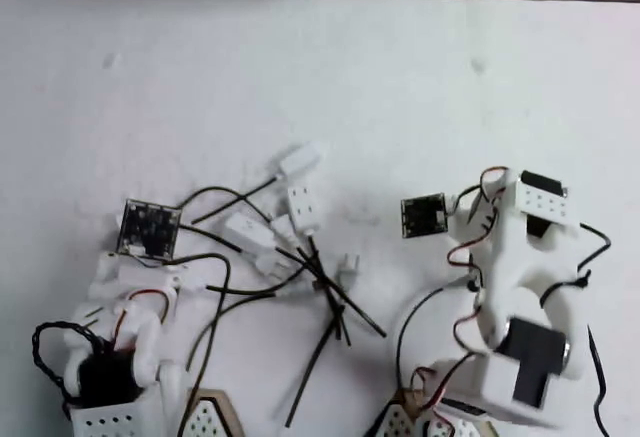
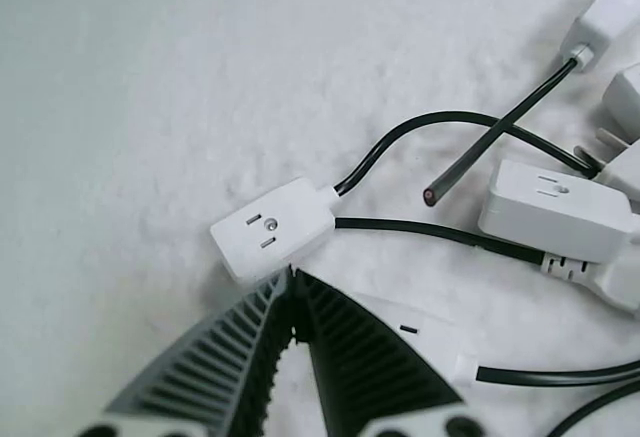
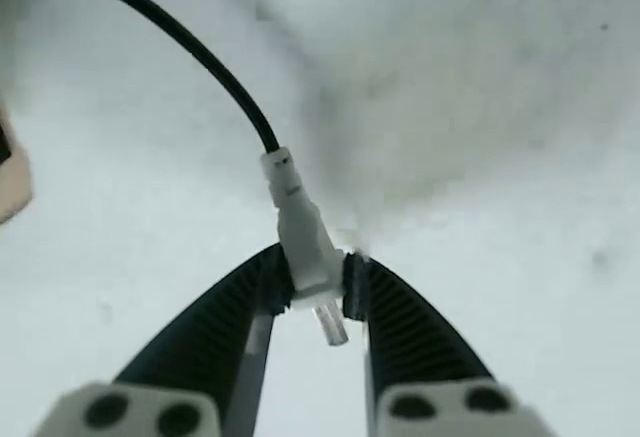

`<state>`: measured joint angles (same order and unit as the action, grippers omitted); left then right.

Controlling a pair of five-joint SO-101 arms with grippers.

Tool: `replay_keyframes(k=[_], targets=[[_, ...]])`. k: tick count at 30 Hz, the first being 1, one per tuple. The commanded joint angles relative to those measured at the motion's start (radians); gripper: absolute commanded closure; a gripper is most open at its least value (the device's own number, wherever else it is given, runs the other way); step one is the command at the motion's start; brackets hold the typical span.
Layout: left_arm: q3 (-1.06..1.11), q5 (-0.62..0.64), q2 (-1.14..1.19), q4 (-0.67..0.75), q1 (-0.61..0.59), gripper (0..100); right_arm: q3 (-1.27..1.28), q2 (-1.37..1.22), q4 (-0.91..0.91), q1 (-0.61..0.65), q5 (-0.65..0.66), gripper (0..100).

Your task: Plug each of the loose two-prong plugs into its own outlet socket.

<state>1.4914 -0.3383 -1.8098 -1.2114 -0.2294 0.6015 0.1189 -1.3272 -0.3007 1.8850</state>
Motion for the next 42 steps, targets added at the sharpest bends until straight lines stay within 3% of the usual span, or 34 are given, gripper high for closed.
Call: replay_keyframes(k=[1,8,15,24,35,42], targets=[[-0.005,-0.012,0.001,0.02,0.002,98,-0.018,0.14,-0.096,-0.01,-0.173,98.1],[-0.005,-0.012,0.001,0.02,0.004,98,-0.023,0.209,-0.097,0.079,-0.674,98.1],[-0.005,-0.012,0.001,0.02,0.002,98,-0.164,0.219,-0.068,0.159,-1.0,98.1],[-0.005,-0.012,0.001,0.02,0.002,98,-0.381,0.205,-0.111,0.156,-1.174,98.1],[-0.005,-0.012,0.001,0.02,0.004,98,-0.069,0.002,0.246,0.32,-1.232,98.1],[-0.005,-0.012,0.001,0.02,0.004,98,-0.034,-0.16,0.291,0.429,-1.218,97.8]])
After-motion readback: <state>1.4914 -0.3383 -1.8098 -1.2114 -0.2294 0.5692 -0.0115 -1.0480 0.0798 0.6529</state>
